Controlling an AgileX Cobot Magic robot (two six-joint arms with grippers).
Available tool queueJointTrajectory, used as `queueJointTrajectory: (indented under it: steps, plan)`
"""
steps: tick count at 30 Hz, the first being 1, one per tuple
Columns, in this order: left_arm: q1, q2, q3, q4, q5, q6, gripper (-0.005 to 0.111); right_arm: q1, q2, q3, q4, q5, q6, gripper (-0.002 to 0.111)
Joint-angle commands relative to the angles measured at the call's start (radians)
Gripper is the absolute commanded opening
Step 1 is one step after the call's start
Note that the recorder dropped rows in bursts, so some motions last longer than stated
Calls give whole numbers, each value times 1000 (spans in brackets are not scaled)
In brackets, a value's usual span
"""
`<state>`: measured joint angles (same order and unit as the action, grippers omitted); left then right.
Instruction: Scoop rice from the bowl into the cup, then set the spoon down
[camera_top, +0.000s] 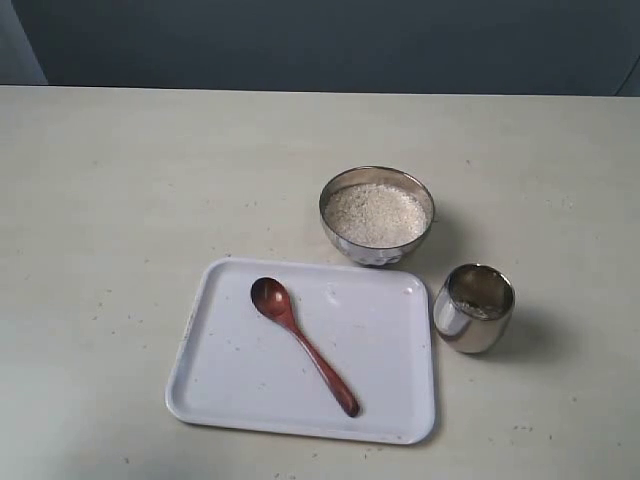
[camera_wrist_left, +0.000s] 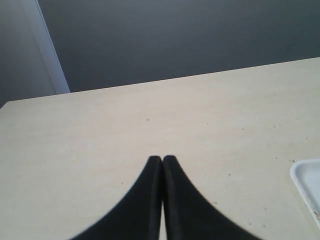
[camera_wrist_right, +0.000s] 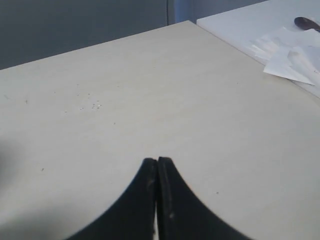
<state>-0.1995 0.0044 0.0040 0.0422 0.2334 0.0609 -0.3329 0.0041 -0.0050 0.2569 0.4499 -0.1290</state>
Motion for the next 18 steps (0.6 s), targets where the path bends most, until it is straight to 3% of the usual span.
queueJointTrajectory:
  steps: [1, 18]
  plan:
    - [-4, -4, -4, 1, -1, -7, 1, -5, -4, 5, -74, -40, 63, 0]
    - [-4, -4, -4, 1, -1, -7, 1, -5, -4, 5, -143, -43, 149, 0]
